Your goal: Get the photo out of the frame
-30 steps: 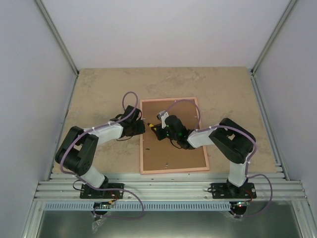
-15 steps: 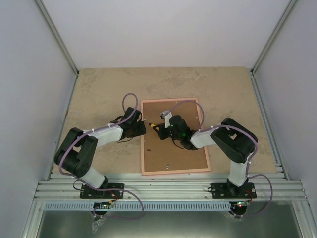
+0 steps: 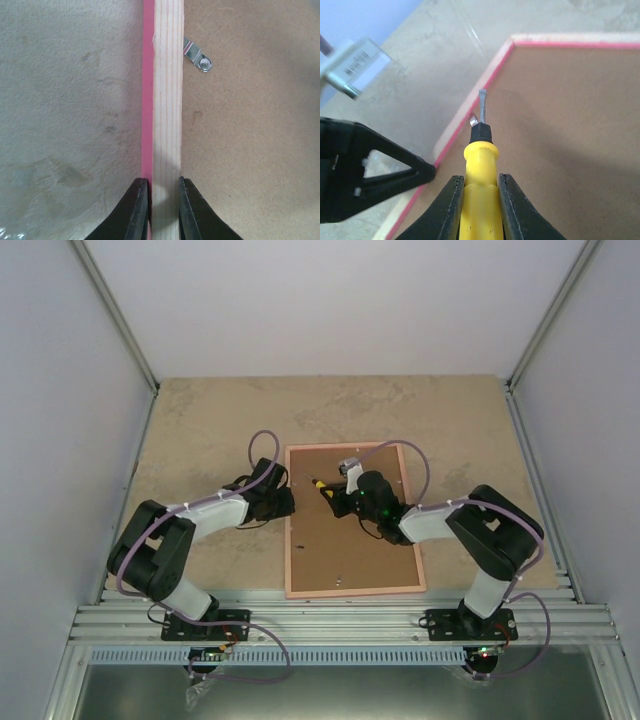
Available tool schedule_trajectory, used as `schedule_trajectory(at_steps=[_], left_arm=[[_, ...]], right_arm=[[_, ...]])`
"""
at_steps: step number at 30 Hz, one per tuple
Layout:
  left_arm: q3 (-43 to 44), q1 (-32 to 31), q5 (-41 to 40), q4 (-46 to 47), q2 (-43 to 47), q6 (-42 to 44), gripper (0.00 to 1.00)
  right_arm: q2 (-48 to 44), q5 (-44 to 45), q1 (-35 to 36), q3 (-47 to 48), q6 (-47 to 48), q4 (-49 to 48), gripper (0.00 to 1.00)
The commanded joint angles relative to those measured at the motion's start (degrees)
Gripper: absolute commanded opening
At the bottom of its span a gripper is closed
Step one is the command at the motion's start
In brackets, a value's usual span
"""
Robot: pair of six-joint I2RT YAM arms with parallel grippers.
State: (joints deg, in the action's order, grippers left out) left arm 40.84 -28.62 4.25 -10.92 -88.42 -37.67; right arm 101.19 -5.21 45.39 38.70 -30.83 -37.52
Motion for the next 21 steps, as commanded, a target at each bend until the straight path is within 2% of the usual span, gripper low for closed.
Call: schedule_trajectory(at_steps=[1,21], left_arm=[[-0.1,-0.1,-1.6,-3.3,1.2,-2.2,0.11],[-0.3,-0.1,0.5,-1.9,0.8,-2.3,0.12]], right_arm=[[-4.0,4.4,1.1,-1.4,2.0,-2.3,0.00],[5.8,0.3,3.2,4.2,1.6,-1.1,0.00]])
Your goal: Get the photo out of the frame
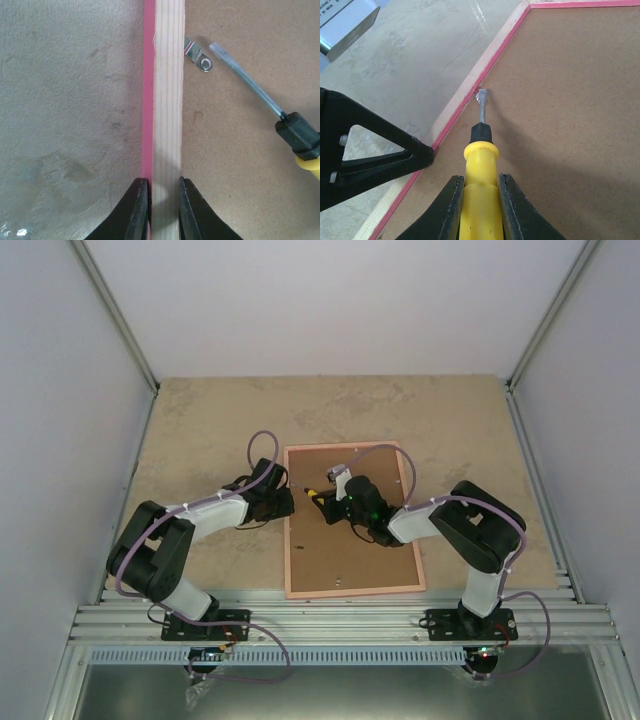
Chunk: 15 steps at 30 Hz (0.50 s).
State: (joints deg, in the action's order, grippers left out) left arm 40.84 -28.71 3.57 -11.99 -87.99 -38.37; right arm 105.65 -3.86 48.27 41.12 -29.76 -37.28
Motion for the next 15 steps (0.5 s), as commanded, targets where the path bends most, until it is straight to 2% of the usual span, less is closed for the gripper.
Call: schedule_trajectory(at_steps=[1,15], left_arm=[[-0.3,0.0,1.2,-0.8,0.4,-1.5,0.12],[-0.2,0.0,1.4,-0.8,0.1,-1.4,0.12]], right_arm=[[1.4,-1.3,0.4,1.8,0.6,-1.5,0.01],[3.2,-1.3,0.5,2.0,-0.2,-1.2,0.01]])
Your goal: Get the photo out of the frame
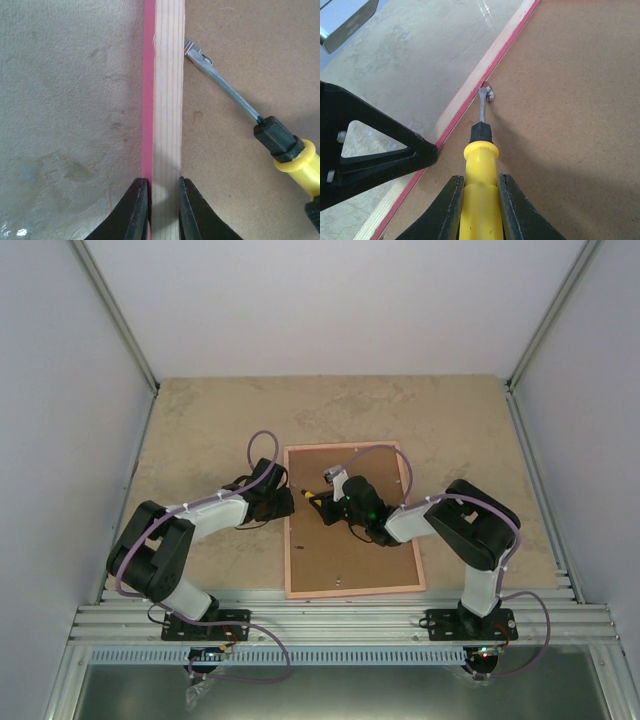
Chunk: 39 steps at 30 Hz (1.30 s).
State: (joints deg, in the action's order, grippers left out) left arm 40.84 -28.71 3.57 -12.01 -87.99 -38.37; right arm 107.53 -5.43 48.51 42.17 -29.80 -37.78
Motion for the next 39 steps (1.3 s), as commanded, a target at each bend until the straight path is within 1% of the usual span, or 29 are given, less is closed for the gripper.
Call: schedule_trajectory(at_steps=[1,16,34,39], left_arm=[[-0.3,0.0,1.4,-0.7,0.1,-1.4,0.12],[-0.4,0.0,1.4,-0.6,0.0,-1.3,0.12],[-0.3,0.0,1.6,-0.8,0.1,-1.1,0.12],[-0.5,0.0,1.8,-0.6,0.2,-1.1,0.12]], right_arm=[[1.4,0.3,0.3,1.1,-0.1,-0.7,0.01],[-3.0,-1.3,0.4,-1.3,0.2,-1.2,0.01],[0.8,-2.0,0.4,0.7,0.2,0.0,0.01],[1.4,-1.1,0.4,1.0,-0.3,-0.3,0.01]])
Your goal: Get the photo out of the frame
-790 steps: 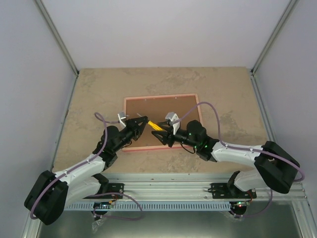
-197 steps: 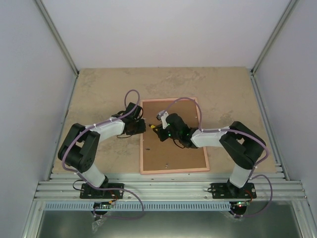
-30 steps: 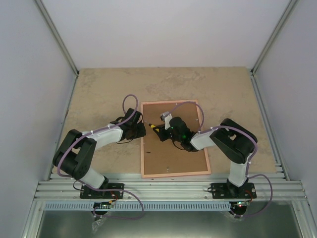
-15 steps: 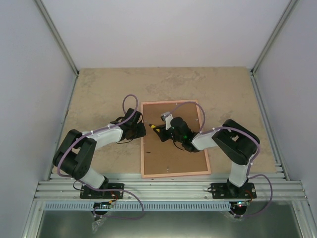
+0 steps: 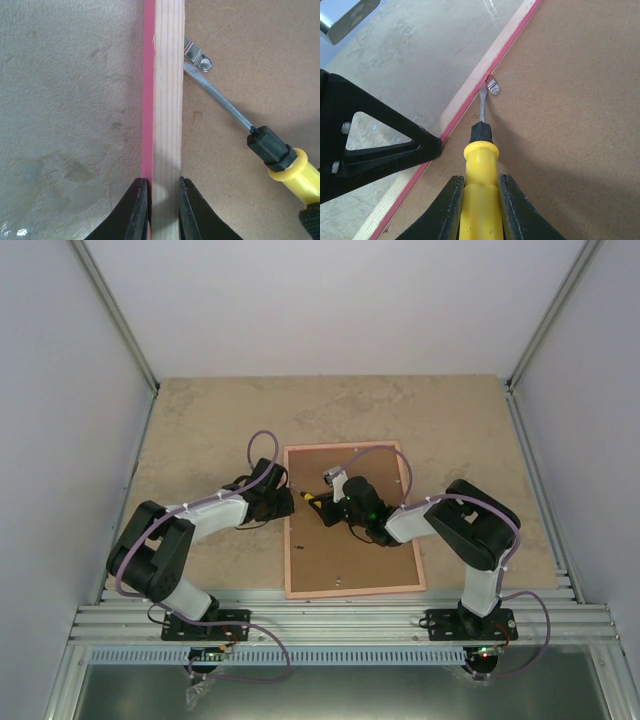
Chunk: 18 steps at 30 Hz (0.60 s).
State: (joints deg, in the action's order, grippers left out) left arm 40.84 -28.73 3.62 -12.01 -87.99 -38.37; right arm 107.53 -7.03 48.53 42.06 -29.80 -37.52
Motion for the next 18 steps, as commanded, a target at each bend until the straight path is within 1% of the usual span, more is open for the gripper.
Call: schedule_trajectory(at_steps=[1,10,18], left_arm=[[-0.6,0.0,1.9,-0.6,0.2,-1.1,0.11],[-0.8,0.0,1.8,-0.7,0.6,-1.2,0.12],[-0.8,0.0,1.3,-0.9,0.9,-1.3,0.11]], right_arm=[[1.5,1.0,0.4,1.1,-0.5,-0.6,0.01],[1.3,5.3,0.2,1.0,-2.6,-2.2,0.01],[0.4,5.8,-0.1,1.0,-2.6,-0.7,0.00]])
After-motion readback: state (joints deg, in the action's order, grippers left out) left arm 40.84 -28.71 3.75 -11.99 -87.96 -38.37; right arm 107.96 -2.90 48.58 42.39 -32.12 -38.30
